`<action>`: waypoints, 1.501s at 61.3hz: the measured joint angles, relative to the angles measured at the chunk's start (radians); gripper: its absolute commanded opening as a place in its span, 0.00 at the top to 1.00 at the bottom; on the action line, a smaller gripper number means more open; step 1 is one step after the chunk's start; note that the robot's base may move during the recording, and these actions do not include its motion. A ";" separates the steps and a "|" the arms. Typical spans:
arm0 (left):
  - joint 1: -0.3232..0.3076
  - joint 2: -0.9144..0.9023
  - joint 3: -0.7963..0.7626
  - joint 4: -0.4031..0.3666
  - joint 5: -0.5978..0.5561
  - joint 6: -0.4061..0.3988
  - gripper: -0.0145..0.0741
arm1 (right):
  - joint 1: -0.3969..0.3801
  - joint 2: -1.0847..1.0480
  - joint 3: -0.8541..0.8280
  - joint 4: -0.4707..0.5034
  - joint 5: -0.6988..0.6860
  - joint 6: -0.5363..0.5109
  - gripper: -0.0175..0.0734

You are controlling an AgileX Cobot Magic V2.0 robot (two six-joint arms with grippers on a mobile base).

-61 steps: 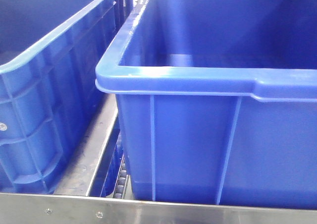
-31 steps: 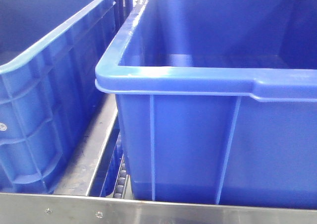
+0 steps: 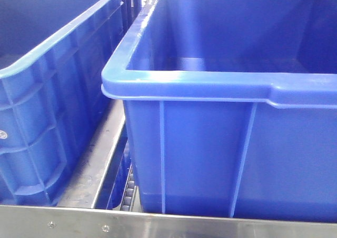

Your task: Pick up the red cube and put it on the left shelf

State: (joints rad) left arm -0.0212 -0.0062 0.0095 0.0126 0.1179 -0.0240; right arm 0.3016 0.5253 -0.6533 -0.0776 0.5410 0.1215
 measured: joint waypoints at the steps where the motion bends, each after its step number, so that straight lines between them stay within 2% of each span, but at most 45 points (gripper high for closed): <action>1: 0.000 0.000 0.000 0.000 0.000 0.000 0.72 | 0.000 0.000 0.000 0.000 0.000 0.000 0.74; 37: 0.000 0.000 0.000 0.000 0.000 0.000 0.72 | -0.006 -0.009 0.009 0.002 -0.040 0.000 0.74; 47: 0.000 0.000 0.000 0.000 0.000 0.000 0.72 | -0.072 -0.066 0.098 0.034 -0.175 0.000 0.74; 56: 0.000 0.000 0.000 0.000 0.000 0.000 0.72 | -0.188 -0.142 0.272 0.116 -0.367 0.000 0.74; 66: 0.000 0.000 0.000 0.000 0.000 0.000 0.72 | -0.256 -0.221 0.445 0.145 -0.504 0.000 0.74; 92: 0.000 0.000 0.000 0.000 0.000 0.000 0.72 | -0.327 -0.501 0.670 0.150 -0.594 -0.002 0.74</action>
State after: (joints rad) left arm -0.0212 -0.0062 0.0095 0.0126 0.1179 -0.0240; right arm -0.0255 0.0245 0.0169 0.0719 -0.0529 0.1193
